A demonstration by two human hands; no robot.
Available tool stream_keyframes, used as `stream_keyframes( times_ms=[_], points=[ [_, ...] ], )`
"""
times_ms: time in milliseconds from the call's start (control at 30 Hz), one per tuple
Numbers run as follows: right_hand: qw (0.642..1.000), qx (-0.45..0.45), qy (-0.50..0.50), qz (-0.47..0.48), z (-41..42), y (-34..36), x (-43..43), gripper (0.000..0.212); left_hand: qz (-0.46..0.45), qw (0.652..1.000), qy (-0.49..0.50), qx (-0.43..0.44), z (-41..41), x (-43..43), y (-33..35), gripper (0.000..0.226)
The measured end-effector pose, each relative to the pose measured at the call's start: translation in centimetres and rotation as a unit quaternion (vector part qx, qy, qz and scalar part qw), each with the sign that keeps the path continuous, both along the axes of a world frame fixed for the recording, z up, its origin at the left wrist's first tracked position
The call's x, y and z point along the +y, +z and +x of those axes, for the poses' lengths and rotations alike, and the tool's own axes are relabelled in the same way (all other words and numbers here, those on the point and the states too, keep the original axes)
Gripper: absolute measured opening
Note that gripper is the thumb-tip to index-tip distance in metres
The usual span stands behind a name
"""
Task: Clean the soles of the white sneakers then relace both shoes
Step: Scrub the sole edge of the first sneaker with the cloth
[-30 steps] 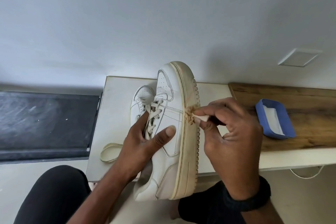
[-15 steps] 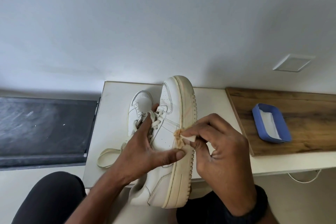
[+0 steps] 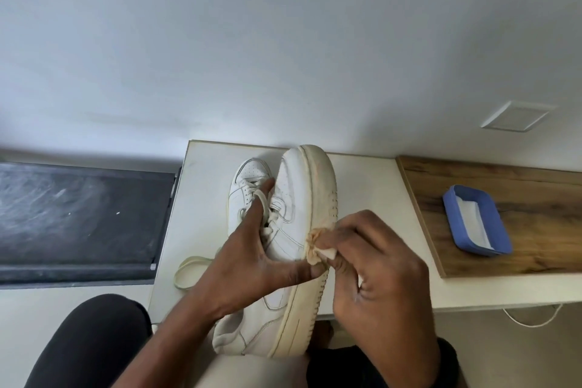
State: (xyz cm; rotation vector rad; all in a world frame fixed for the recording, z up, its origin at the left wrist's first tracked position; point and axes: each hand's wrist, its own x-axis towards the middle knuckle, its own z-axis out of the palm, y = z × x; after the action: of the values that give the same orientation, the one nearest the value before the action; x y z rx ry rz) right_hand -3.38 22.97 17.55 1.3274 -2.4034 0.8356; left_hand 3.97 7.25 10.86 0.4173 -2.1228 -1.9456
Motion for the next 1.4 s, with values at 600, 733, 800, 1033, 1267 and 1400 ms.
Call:
stream_keyframes(
  times_ms=[600, 733, 800, 1033, 1267, 1400],
  points=[
    [0.999, 0.023, 0.021, 0.041, 0.1, 1.3, -1.1, 0.027, -0.035, 0.999, 0.034, 0.0, 0.1, 0.4, 0.2, 0.091],
    [1.0, 0.012, 0.023, 0.013, 0.0, 1.2, -0.9, 0.023, -0.035, 0.999, 0.037, 0.006, 0.1, 0.4, 0.5, 0.092],
    [1.0, 0.02, -0.007, -0.016, -0.8, 1.7, -1.1, 0.015, -0.032, 0.999, 0.037, 0.005, 0.1, 0.5, 0.6, 0.091],
    [0.997, -0.02, -0.056, -0.056, -2.4, 2.6, -1.5, 0.025, -0.022, 1.0, 0.009, -0.006, 0.4, -0.1, 0.4, 0.116],
    [1.0, -0.007, 0.012, -0.01, 0.4, 1.9, -0.9, 0.015, 0.002, 1.0, 0.021, -0.021, 0.5, -0.1, 1.3, 0.076],
    [1.0, 0.009, 0.021, 0.0, 0.3, 1.8, -0.3, 0.018, -0.032, 0.999, 0.03, -0.03, 0.5, -0.1, 1.4, 0.086]
  ],
)
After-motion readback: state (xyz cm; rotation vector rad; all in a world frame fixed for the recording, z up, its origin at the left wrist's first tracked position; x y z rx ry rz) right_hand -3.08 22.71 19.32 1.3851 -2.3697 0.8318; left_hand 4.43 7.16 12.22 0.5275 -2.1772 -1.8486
